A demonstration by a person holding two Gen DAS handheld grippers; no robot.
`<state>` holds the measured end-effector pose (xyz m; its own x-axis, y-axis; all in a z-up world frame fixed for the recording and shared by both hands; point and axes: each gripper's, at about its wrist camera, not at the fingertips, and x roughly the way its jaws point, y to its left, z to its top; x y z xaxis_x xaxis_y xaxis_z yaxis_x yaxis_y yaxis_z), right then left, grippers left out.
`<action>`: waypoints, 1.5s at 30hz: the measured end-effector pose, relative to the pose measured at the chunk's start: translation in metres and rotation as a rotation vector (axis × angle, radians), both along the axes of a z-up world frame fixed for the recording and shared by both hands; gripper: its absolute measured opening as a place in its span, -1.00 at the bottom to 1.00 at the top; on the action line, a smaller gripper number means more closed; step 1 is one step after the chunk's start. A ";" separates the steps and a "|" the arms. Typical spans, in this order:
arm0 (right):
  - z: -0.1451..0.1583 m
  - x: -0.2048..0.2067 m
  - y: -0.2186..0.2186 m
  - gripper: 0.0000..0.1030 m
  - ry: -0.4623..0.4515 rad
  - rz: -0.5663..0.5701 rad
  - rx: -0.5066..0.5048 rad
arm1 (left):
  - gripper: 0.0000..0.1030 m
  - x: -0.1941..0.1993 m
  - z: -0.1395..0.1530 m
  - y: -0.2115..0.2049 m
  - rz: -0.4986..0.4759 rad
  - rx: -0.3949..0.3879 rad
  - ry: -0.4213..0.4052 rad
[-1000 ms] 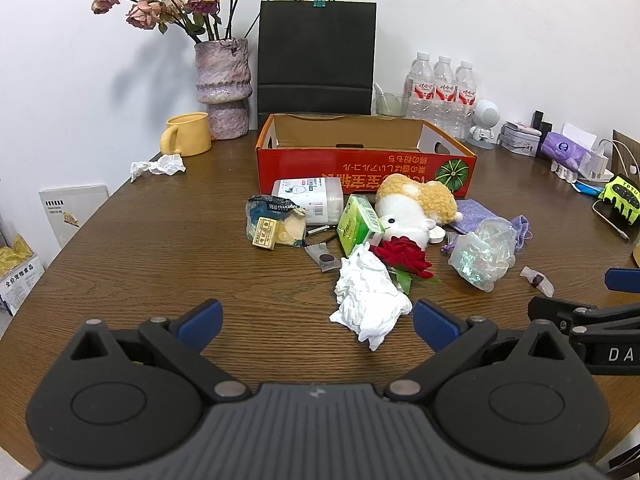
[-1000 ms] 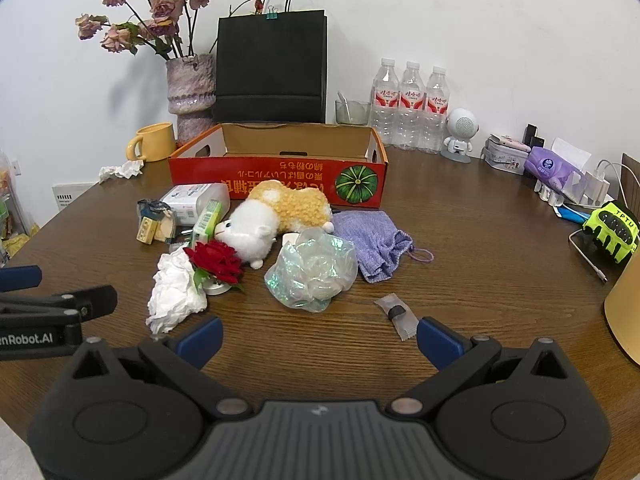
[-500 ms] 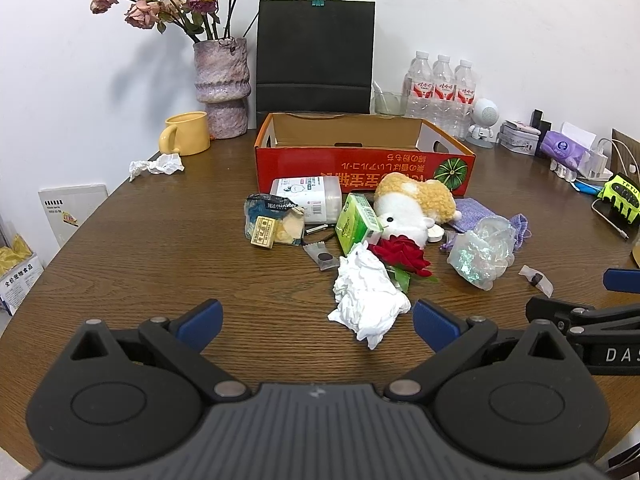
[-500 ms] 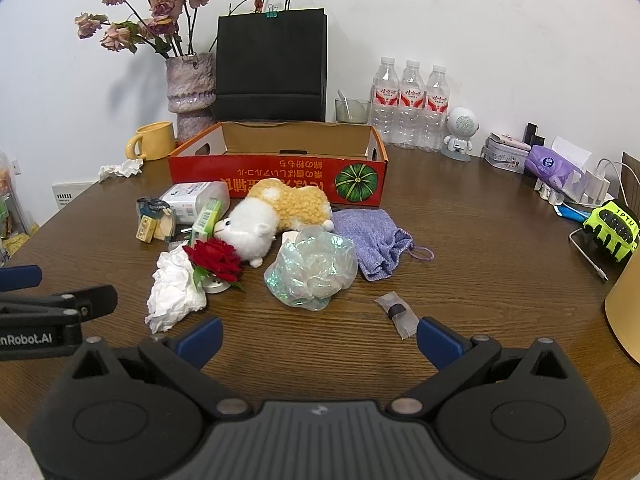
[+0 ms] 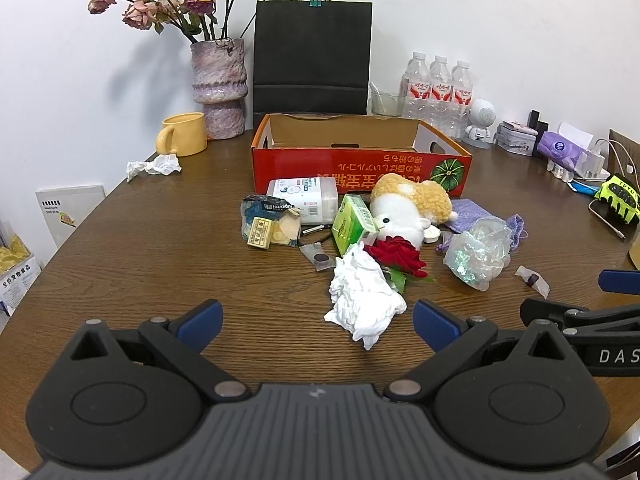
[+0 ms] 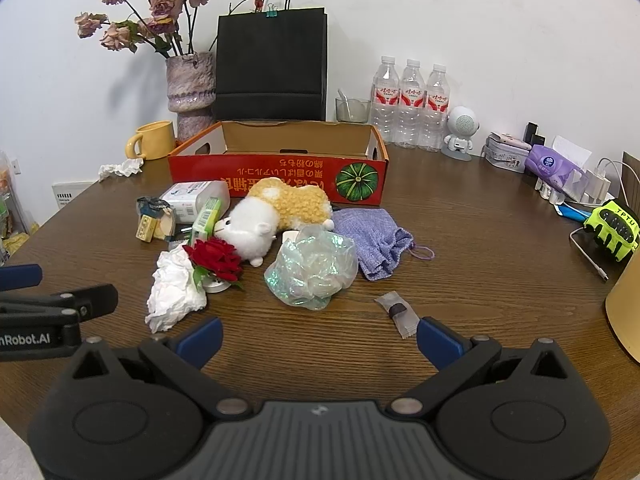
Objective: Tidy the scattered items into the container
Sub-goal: 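Reach the left tool toward the white tissue and the right tool toward the plastic bag, then grasp the white tissue with the left tool while the right tool grasps the iridescent plastic bag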
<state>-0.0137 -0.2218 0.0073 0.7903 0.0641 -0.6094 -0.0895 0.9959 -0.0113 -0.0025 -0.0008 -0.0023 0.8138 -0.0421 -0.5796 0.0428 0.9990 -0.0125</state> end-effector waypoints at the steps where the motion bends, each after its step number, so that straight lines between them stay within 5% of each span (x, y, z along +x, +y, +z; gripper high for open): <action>1: 0.000 0.000 0.000 1.00 0.000 0.000 0.001 | 1.00 0.000 0.000 0.000 0.000 0.000 0.001; 20: -0.019 0.032 -0.008 1.00 0.033 0.024 0.038 | 1.00 0.038 -0.017 -0.007 -0.044 -0.075 0.061; 34: -0.030 0.089 -0.015 0.88 0.002 0.080 0.035 | 0.99 0.077 -0.038 -0.019 -0.052 -0.026 0.118; 39: -0.038 0.106 -0.011 0.61 0.008 0.107 0.028 | 0.85 0.087 -0.045 -0.020 -0.049 -0.030 0.162; 45: -0.046 0.117 -0.010 0.10 0.059 0.137 0.050 | 0.24 0.090 -0.047 -0.020 -0.057 -0.034 0.175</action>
